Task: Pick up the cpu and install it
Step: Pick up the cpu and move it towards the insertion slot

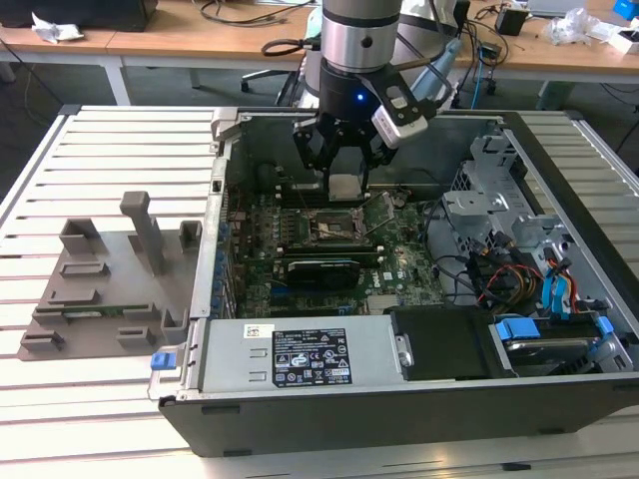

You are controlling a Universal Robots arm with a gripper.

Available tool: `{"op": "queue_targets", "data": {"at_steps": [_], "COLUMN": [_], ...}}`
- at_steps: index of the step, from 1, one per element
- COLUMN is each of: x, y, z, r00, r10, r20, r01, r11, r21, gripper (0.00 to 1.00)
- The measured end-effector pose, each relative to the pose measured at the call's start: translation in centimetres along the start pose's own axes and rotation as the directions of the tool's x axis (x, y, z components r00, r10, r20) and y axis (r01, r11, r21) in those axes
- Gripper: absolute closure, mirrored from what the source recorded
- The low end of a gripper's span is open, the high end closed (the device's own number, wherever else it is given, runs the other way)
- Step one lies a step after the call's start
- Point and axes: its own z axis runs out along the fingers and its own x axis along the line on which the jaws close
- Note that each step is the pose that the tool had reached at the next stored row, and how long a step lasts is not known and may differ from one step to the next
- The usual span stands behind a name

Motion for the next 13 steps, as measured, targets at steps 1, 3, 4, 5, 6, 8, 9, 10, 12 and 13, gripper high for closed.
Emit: {"op": "queue_targets", "data": {"at_steps": [1,3,4,5,6,8,9,10,12,13], "x": [0.0,0.01,0.01,0.01,0.01,0.02,0.03,0.03,0.04,0.04], "y": [0.0,0.01,0.01,0.01,0.01,0.02,0.02,0.02,0.03,0.05], "z": [0.08,0.27,0.34,0.42,0.51,0.71,0.81,0.95,1.16,1.22], "r00": [1.0,1.0,1.0,1.0,1.0,1.0,1.0,1.0,1.0,1.0], "r10": [0.0,0.0,0.0,0.0,0.0,0.0,0.0,0.0,0.0,0.0], "r20": [0.0,0.0,0.0,0.0,0.0001,0.0,0.0,0.0,0.0001,0.0], "r01": [0.0,0.0,0.0,0.0,0.0,0.0,0.0,0.0,0.0,0.0], "r11": [1.0,1.0,1.0,1.0,1.0,1.0,1.0,1.0,1.0,1.0], "r21": [0.0001,0.0,0.0,0.0,0.0,-0.0001,0.0,0.0,-0.0001,0.0], "gripper": [0.45,0.45,0.45,0.45,0.45,0.45,0.45,0.45,0.45,0.45]}}
